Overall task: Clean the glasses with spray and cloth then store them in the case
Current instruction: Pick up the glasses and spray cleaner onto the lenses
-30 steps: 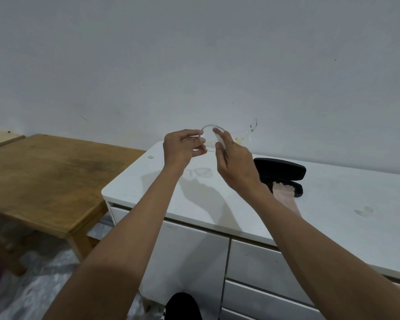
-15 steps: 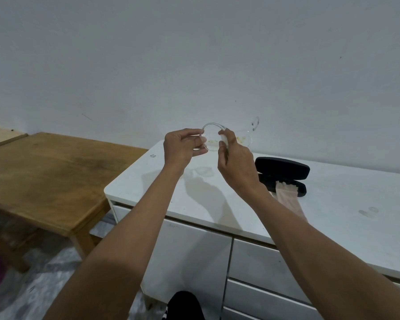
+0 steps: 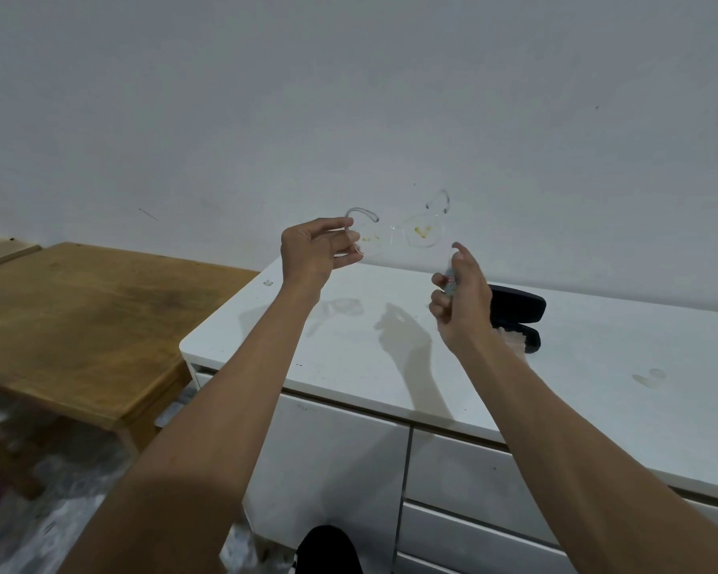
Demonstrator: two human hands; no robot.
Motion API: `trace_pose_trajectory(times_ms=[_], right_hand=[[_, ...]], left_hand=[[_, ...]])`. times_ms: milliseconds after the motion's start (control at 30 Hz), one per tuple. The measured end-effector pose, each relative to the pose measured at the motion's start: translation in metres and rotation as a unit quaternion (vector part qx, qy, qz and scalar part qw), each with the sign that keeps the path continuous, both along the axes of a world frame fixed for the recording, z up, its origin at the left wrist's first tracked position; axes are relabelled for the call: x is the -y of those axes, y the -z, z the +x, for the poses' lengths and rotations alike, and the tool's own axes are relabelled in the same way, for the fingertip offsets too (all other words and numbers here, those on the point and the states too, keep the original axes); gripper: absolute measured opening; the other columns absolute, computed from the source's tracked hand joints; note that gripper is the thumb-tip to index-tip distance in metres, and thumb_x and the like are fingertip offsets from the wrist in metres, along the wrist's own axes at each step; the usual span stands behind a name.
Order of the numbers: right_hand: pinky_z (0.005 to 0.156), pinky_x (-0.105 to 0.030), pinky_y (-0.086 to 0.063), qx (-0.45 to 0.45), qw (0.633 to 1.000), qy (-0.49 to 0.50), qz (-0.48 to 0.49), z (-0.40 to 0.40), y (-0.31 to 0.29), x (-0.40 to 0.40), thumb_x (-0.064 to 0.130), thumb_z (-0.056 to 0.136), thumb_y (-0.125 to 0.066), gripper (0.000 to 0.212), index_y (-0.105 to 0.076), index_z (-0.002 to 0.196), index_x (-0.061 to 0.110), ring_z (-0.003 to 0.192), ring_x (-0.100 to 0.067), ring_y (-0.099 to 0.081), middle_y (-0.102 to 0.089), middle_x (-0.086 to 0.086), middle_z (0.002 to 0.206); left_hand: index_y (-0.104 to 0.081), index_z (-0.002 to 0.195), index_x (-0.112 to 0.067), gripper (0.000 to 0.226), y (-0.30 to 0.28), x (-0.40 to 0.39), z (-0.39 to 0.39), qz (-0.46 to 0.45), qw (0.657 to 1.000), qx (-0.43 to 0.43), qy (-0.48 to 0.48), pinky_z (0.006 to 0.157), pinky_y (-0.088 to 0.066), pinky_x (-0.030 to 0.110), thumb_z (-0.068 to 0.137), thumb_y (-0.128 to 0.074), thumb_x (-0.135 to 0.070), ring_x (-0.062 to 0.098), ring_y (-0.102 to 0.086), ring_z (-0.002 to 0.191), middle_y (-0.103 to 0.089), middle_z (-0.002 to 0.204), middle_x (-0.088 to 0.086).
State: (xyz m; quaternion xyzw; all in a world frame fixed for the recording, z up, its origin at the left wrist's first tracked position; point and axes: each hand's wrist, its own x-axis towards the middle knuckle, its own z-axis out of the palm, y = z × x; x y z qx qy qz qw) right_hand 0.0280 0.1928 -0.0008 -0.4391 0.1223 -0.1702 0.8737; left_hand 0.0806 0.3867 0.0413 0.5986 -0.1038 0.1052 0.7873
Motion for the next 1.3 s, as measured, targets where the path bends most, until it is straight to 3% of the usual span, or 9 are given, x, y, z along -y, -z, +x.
trace_pose_trajectory(times_ms=[100, 267, 600, 833, 967, 1100, 1300], right_hand=[[0.034, -0.017, -0.013, 0.015, 0.988, -0.117, 0.096, -0.002, -0.005, 0.006, 0.033, 0.102, -0.052, 0.019, -0.065, 0.113, 0.042, 0.035, -0.006, -0.022, -0.043, 0.007, 0.061], [0.035, -0.019, -0.008, 0.011, 0.973, -0.180, 0.143, 0.000, -0.010, 0.008, 0.040, 0.101, -0.055, 0.017, -0.065, 0.113, 0.045, 0.034, -0.005, -0.021, -0.038, 0.011, 0.058], [0.033, -0.018, -0.008, 0.008, 0.973, -0.157, 0.166, 0.003, -0.011, 0.007, 0.034, 0.101, -0.052, 0.014, -0.065, 0.100, 0.039, 0.032, -0.005, -0.020, -0.037, 0.009, 0.055], [0.033, -0.016, -0.009, 0.011, 0.981, -0.168, 0.099, 0.001, -0.010, -0.001, 0.036, 0.102, -0.053, 0.014, -0.067, 0.104, 0.039, 0.034, -0.003, -0.021, -0.038, 0.009, 0.057], [0.033, -0.017, -0.010, -0.018, 0.980, -0.176, 0.093, 0.006, -0.005, -0.015, 0.039, 0.103, -0.052, 0.012, -0.058, 0.096, 0.031, 0.034, -0.003, -0.022, -0.039, 0.009, 0.057], [0.033, -0.017, -0.011, -0.012, 0.976, -0.197, 0.091, 0.010, -0.005, -0.030, 0.036, 0.104, -0.050, 0.015, -0.063, 0.112, 0.038, 0.034, -0.004, -0.020, -0.037, 0.008, 0.056], [0.031, -0.016, -0.011, -0.006, 0.971, -0.208, 0.122, 0.015, -0.012, -0.041, 0.035, 0.104, -0.050, 0.019, -0.064, 0.116, 0.041, 0.032, -0.005, -0.020, -0.037, 0.008, 0.055]], left_hand=[[-0.075, 0.096, 0.004, 0.017, -0.005, 0.003, -0.001, -0.002, 1.000, 0.006, 0.014, 0.069, -0.064, 0.036, 0.081, -0.074, 0.011, 0.034, -0.068, 0.067, -0.072, 0.082, 0.020], [-0.076, 0.091, 0.001, 0.015, -0.007, 0.003, -0.001, 0.001, 0.999, 0.011, 0.032, 0.071, -0.064, 0.038, 0.081, -0.074, 0.012, 0.035, -0.068, 0.068, -0.073, 0.081, 0.016], [-0.075, 0.091, 0.004, 0.014, -0.008, 0.002, 0.001, 0.008, 0.999, 0.010, 0.034, 0.074, -0.065, 0.041, 0.081, -0.073, 0.012, 0.034, -0.067, 0.066, -0.074, 0.077, 0.010], [-0.075, 0.097, 0.006, 0.016, -0.005, 0.004, 0.003, 0.010, 0.999, 0.007, 0.030, 0.071, -0.064, 0.037, 0.081, -0.074, 0.011, 0.031, -0.068, 0.065, -0.073, 0.077, 0.012], [-0.075, 0.096, 0.006, 0.016, -0.005, 0.005, 0.002, 0.011, 1.000, 0.010, 0.026, 0.072, -0.064, 0.038, 0.081, -0.075, 0.010, 0.031, -0.068, 0.066, -0.074, 0.078, 0.010], [-0.075, 0.095, 0.004, 0.015, -0.007, 0.006, 0.001, 0.011, 0.999, 0.013, 0.027, 0.072, -0.064, 0.039, 0.081, -0.076, 0.009, 0.031, -0.068, 0.066, -0.072, 0.080, 0.016], [-0.075, 0.096, 0.006, 0.016, -0.006, 0.006, 0.002, 0.016, 1.000, 0.010, 0.025, 0.073, -0.065, 0.040, 0.080, -0.077, 0.009, 0.033, -0.069, 0.068, -0.076, 0.078, 0.005]])
